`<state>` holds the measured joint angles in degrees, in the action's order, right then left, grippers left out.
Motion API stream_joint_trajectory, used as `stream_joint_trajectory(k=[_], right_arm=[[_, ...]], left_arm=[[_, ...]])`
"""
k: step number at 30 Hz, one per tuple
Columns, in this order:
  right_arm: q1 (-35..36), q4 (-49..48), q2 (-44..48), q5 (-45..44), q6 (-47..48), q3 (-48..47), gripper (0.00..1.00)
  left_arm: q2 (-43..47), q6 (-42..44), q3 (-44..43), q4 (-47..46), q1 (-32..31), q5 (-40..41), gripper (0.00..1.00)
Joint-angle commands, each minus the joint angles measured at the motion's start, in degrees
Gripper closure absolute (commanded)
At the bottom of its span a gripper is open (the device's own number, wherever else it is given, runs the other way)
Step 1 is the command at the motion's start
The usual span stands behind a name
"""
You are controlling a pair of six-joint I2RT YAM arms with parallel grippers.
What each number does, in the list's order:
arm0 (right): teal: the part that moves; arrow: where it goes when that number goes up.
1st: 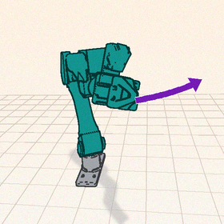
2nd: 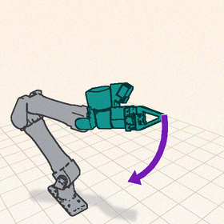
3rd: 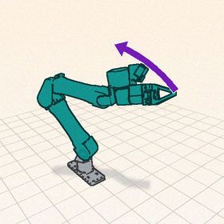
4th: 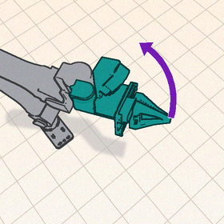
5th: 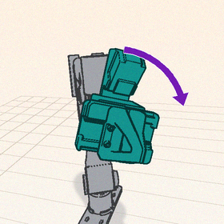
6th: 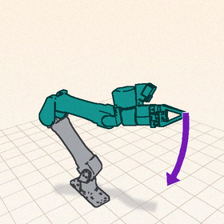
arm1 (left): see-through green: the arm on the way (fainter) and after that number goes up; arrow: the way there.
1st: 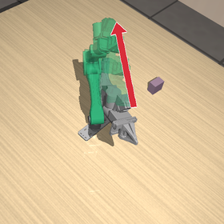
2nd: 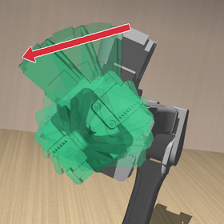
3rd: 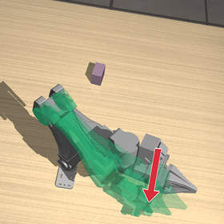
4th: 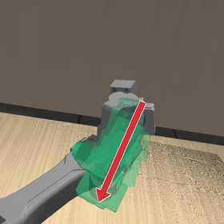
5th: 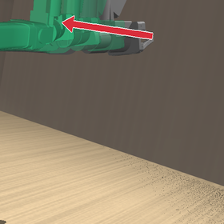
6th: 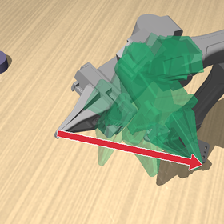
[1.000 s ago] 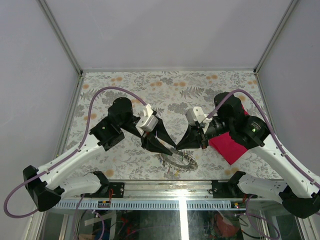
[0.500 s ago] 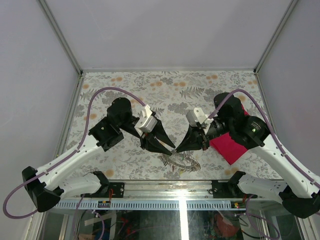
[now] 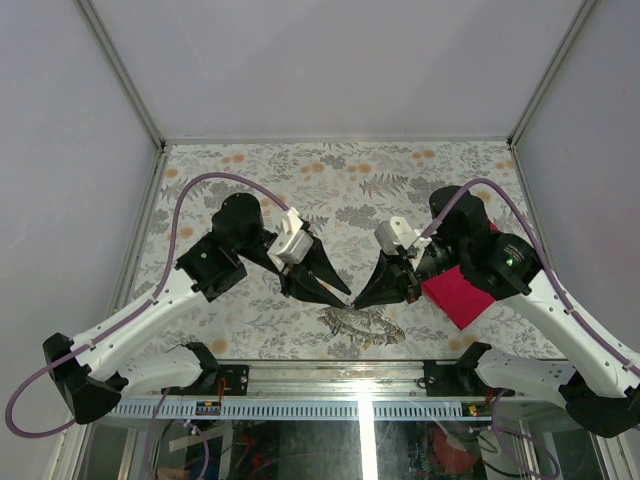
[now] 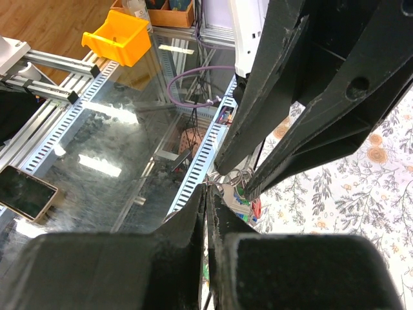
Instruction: Put the keys on the keyring
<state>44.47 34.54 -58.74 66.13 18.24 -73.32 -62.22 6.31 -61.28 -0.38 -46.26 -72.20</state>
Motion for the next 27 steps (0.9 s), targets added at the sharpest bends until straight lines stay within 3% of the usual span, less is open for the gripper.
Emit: stream_joint_trajectory(k=[1, 23, 27], right_arm=[[0.87, -5.97, 1.45, 2.66, -2.04, -1.29, 1.00], [1.05, -9.06, 1.15, 0.11, -3.03, -0.36, 1.00], [1.05, -8.89, 1.08, -0.33, -2.78, -0.34, 1.00]], left_arm=[[-0.80, 0.02, -2.35, -1.36, -0.30, -0.64, 0.72], [-1.47, -0.20, -2.16, -1.39, -2.04, -0.97, 0.68], [-1.42, -0.27, -2.26, -1.38, -2.17, -0.98, 0.74]])
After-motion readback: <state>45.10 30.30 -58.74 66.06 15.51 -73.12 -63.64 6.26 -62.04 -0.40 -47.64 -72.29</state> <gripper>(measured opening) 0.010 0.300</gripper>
